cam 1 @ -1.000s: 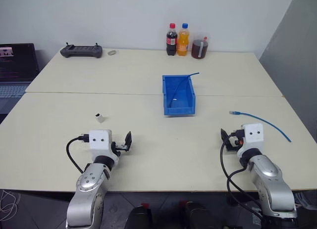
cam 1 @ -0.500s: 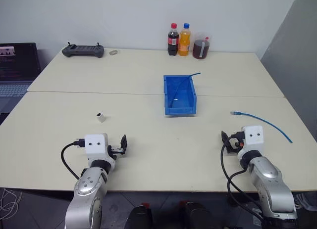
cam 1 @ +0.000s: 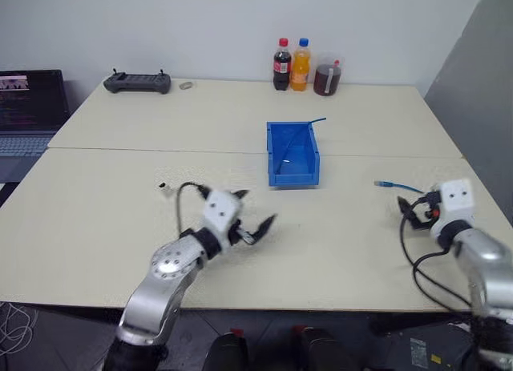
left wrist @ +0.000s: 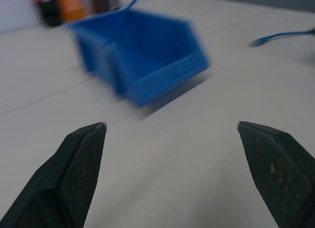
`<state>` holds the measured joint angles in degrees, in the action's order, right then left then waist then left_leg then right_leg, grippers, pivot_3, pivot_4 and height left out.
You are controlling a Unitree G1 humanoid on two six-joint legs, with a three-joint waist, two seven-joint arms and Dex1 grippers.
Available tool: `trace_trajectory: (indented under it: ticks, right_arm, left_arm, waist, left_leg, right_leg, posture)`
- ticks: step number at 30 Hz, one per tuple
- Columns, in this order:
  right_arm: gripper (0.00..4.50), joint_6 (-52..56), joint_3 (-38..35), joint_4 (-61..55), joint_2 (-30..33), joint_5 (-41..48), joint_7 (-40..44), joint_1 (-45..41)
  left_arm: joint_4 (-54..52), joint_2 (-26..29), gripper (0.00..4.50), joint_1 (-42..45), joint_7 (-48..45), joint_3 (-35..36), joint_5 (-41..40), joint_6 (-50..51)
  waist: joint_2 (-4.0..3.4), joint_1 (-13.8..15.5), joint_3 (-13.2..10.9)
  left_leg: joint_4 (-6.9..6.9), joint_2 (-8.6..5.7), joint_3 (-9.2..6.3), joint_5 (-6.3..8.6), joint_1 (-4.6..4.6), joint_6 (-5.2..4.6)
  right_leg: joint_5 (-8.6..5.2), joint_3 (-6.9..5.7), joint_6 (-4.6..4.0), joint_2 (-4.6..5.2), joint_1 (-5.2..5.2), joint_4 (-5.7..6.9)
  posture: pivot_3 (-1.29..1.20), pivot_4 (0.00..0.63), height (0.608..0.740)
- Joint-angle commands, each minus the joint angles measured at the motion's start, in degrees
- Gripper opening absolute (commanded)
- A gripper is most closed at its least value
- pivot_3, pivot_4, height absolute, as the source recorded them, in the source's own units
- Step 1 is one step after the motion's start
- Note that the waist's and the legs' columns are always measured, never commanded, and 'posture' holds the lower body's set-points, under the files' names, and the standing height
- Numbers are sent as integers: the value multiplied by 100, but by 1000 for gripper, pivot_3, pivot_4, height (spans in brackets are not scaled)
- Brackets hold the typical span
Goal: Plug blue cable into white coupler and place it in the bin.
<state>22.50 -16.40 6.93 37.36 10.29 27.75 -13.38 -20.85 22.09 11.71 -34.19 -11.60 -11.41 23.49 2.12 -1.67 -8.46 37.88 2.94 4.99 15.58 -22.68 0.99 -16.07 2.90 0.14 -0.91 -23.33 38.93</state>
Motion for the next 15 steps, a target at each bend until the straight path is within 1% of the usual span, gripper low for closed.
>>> trace_trajectory:
  ticks: [1, 4, 6, 11, 12, 15]
  right_arm:
    - [4338, -688, 102, 1834, 635, -59, 958, -819]
    - [4338, -1046, 383, 3381, 964, -230, 1552, -1676]
    - [4338, -1248, 531, 4190, 1091, -372, 1772, -2115]
    - [4338, -1746, 879, 5410, 1271, -721, 2144, -2702]
    - [4338, -1714, 903, 5636, 1301, -749, 2195, -2777]
    - [4338, -1734, 1108, 6201, 1345, -989, 2360, -2883]
  left_arm:
    - [654, -135, 4500, 746, -643, -434, 17, -467]
    - [1307, -362, 4500, 1321, -966, -636, 51, -818]
    - [1613, -460, 4500, 1547, -1160, -713, 50, -979]
    - [1971, -532, 4500, 1797, -1583, -810, -7, -1190]
    - [2040, -575, 4500, 1840, -1605, -811, -7, -1195]
    - [2482, -797, 4500, 2120, -1550, -886, 236, -1604]
  waist:
    - [-14, -6, -11]
    - [-17, -34, -12]
    - [-28, -35, -20]
    - [-49, -14, -28]
    - [-49, -13, -28]
    - [-49, -10, -28]
  left_leg:
    - [0, -22, -4, -1, -1, -1]
    - [-1, -20, -5, -1, -2, -3]
    - [3, -21, -8, -1, -2, -2]
    - [0, -15, -14, -3, -8, 0]
    - [3, -16, -12, -3, -10, 1]
    - [11, -25, -8, -5, -11, 3]
  right_leg:
    - [0, -6, -1, -2, 1, 0]
    - [1, 1, -3, -1, 2, -1]
    - [2, 2, -3, 0, 3, 0]
    - [-3, -1, 4, 11, 1, 0]
    - [-7, 0, 10, 18, 1, 0]
    - [-7, 0, 17, 30, 4, 1]
  posture:
    - [0, 150, 740]
    - [0, 150, 740]
    - [0, 150, 740]
    - [0, 150, 740]
    - [0, 150, 740]
    - [0, 150, 740]
